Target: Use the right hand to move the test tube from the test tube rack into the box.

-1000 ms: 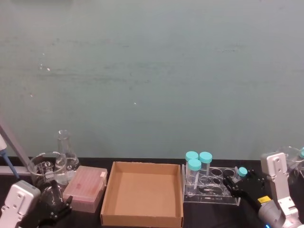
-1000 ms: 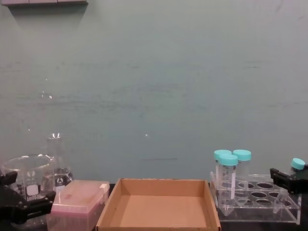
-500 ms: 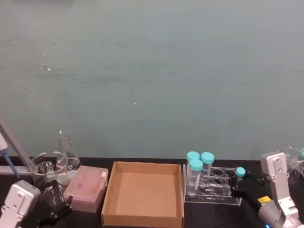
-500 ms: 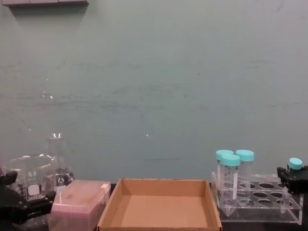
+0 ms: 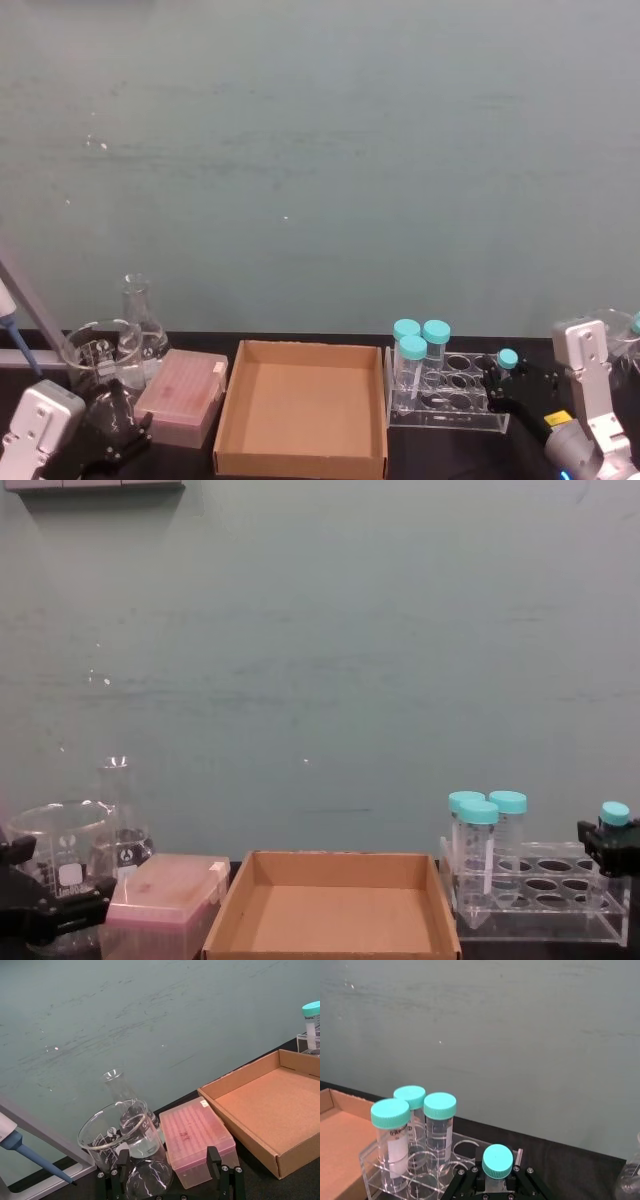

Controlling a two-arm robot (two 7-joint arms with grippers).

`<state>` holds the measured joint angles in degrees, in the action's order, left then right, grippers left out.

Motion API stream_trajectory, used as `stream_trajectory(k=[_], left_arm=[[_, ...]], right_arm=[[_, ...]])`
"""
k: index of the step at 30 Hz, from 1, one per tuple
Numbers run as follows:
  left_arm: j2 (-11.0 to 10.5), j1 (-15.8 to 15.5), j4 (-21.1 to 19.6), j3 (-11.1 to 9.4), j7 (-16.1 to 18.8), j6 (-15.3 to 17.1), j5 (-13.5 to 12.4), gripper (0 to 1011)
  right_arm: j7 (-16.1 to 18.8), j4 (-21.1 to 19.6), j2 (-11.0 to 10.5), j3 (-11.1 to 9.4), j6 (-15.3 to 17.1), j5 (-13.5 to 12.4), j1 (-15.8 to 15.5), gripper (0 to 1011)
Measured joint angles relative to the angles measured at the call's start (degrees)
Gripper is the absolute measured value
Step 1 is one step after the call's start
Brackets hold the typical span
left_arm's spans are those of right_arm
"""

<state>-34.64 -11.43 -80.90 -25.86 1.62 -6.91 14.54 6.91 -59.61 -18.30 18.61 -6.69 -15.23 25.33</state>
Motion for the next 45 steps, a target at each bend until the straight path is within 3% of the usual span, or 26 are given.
stream_trajectory(k=[10,19,24,34,45], left_arm=[[0.00,0.00,0.00,0.00,0.00,0.00,0.00,1000],[0.00,0.00,0.00,0.00,0.00,0.00,0.00,1000],[0.00,0.00,0.00,0.00,0.00,0.00,0.00,1000],[0.00,0.00,0.00,0.00,0.00,0.00,0.00,1000],[0.00,0.00,0.00,0.00,0.00,0.00,0.00,1000]], right_arm=[[2.03,-4.33,-0.05,-2.67,0.86,-1.26,-0.95,212],[4.76,-12.30,-0.61,-5.87,4.01,-3.67,-2.22,212],[6.24,-15.13,-0.53,-6.25,5.15,-3.77,-1.68,212],[8.94,-18.00,2.23,-3.89,6.75,-1.68,1.92,212],[10.25,-15.69,8.05,2.04,9.79,1.29,5.60,211]])
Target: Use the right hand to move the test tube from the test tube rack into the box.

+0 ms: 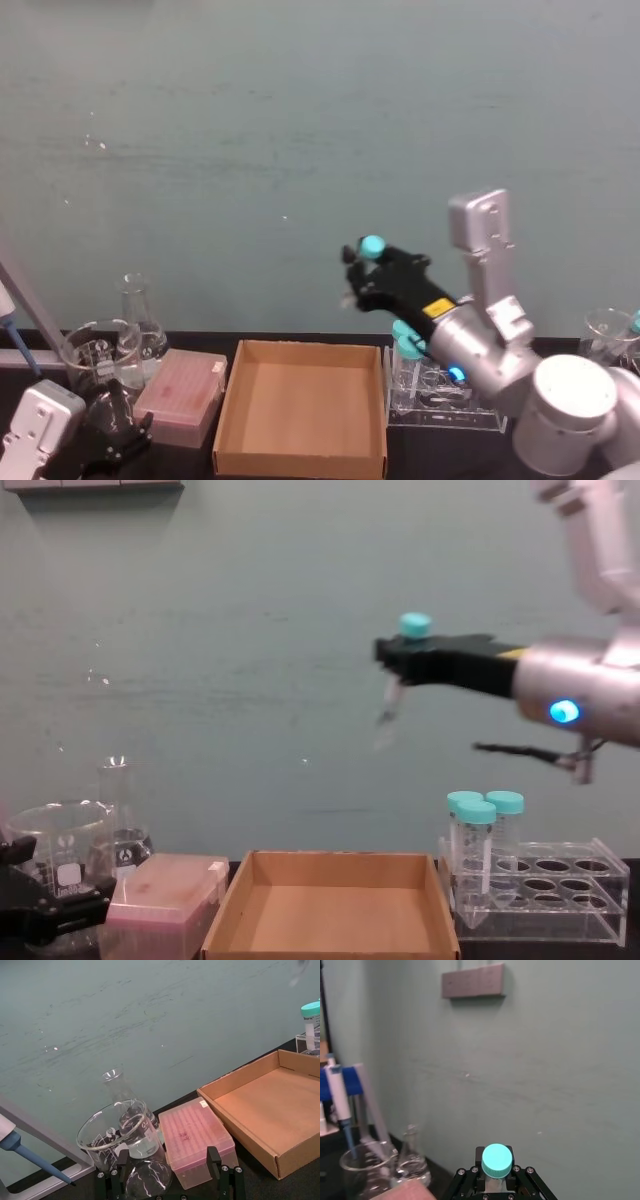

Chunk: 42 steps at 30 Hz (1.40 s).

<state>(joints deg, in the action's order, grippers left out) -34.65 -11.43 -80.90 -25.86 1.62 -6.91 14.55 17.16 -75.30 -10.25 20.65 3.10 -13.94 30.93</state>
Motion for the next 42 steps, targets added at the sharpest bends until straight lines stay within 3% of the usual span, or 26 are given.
stream_trajectory(k=[9,19,23,42], left_arm=[[0.00,0.00,0.00,0.00,0.00,-0.02,-0.01,1000],[0.00,0.00,0.00,0.00,0.00,0.00,0.00,1000],[0.00,0.00,0.00,0.00,0.00,0.00,0.00,1000],[0.00,0.00,0.00,0.00,0.00,0.00,0.00,1000]], right_arm=[[-2.59,8.47,4.96,4.36,-1.46,5.51,2.67,211],[-2.30,7.36,4.31,3.80,-1.28,4.62,2.32,213],[-2.16,7.05,4.15,3.64,-1.15,4.45,2.23,298],[-1.90,6.58,3.91,3.41,-0.98,4.00,2.04,902]])
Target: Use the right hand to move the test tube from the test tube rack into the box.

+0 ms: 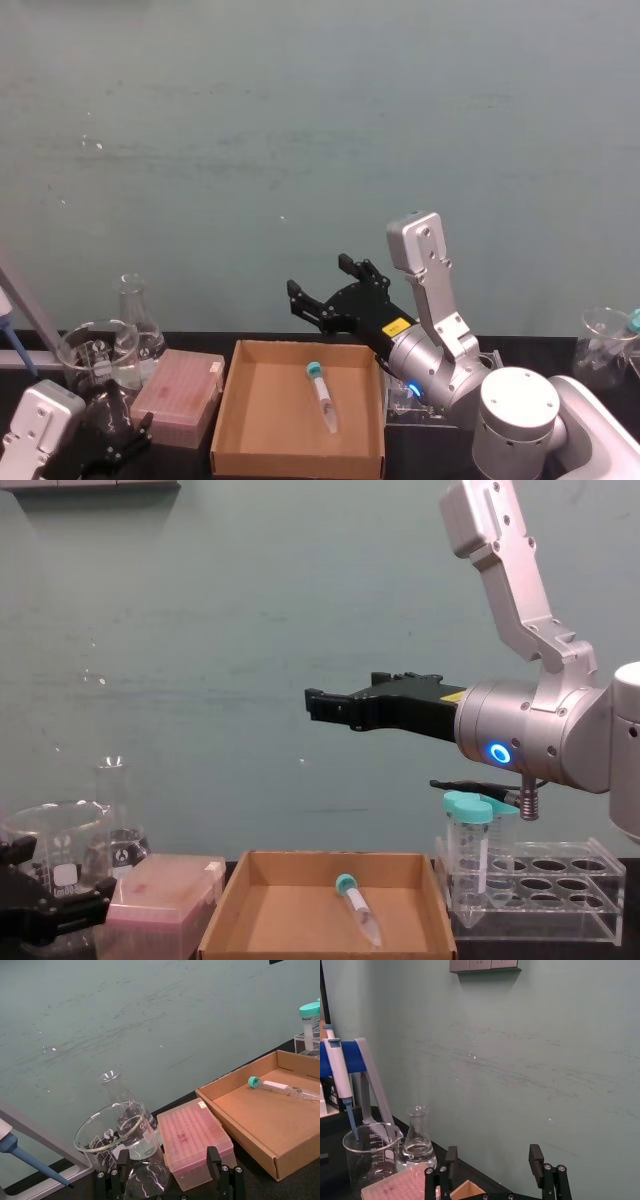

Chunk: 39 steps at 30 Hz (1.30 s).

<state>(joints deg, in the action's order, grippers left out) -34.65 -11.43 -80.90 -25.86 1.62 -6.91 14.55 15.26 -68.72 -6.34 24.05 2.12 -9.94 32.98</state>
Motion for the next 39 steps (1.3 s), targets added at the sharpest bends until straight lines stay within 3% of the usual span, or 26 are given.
stream_trajectory(k=[4,13,22,28,39], left_arm=[[0.00,0.00,0.00,0.00,0.00,0.00,0.00,1000],[0.00,0.00,0.00,0.00,0.00,0.00,0.00,1000],[0.00,0.00,0.00,0.00,0.00,0.00,0.00,1000],[0.00,0.00,0.00,0.00,0.00,0.00,0.00,1000],[0.00,0.00,0.00,0.00,0.00,0.00,0.00,1000]], right_arm=[[0.02,-0.03,-0.02,-0.02,0.03,-0.06,-0.02,1000],[0.31,-0.47,-0.21,-0.32,-0.18,-0.09,-0.33,1002],[1.16,-4.80,-1.95,-3.18,-3.07,-0.48,-2.31,1002],[-1.85,-9.91,-3.52,-7.44,-6.28,-0.18,-5.14,1003],[-10.47,-14.20,-6.18,-15.83,-6.49,3.76,-12.20,1002]])
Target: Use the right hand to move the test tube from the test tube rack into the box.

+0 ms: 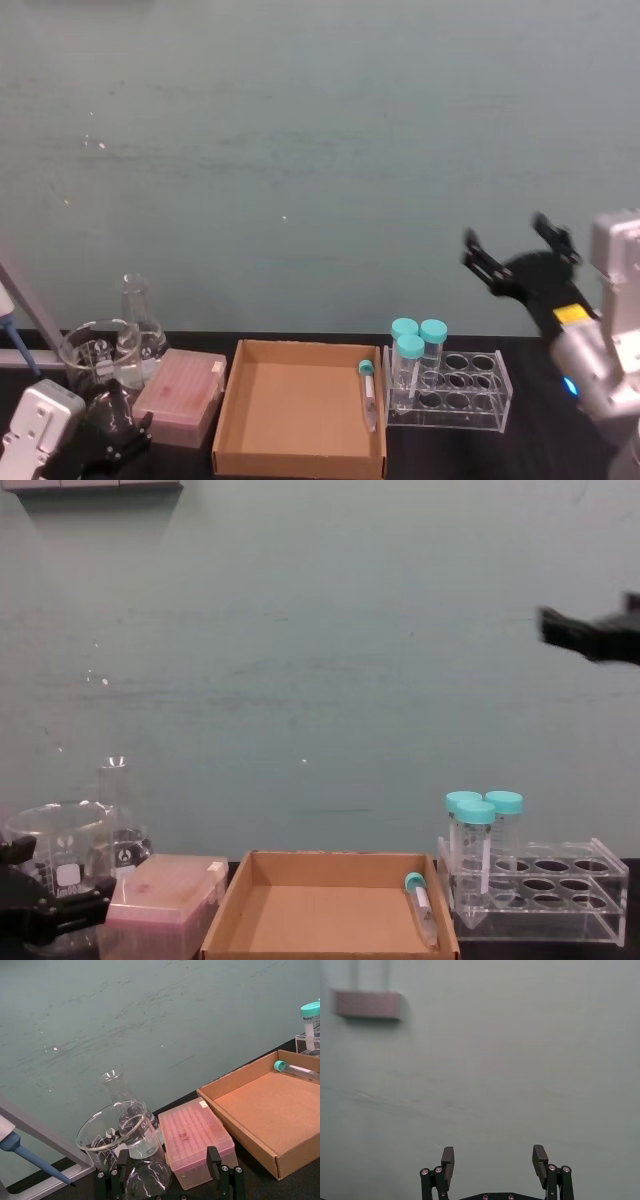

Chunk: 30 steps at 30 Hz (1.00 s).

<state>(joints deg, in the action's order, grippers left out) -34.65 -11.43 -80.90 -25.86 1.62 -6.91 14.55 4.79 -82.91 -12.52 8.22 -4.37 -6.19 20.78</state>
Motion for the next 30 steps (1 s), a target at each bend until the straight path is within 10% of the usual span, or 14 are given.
stream_trajectory(k=[12,30], left_arm=[[0.00,0.00,0.00,0.00,0.00,0.00,0.00,1000],[0.00,0.00,0.00,0.00,0.00,0.00,0.00,1000]], right_arm=[[-5.11,0.30,-1.12,-5.81,6.38,3.59,-6.61,1003],[-3.21,1.07,-1.16,-6.62,14.22,5.38,-7.80,1002]])
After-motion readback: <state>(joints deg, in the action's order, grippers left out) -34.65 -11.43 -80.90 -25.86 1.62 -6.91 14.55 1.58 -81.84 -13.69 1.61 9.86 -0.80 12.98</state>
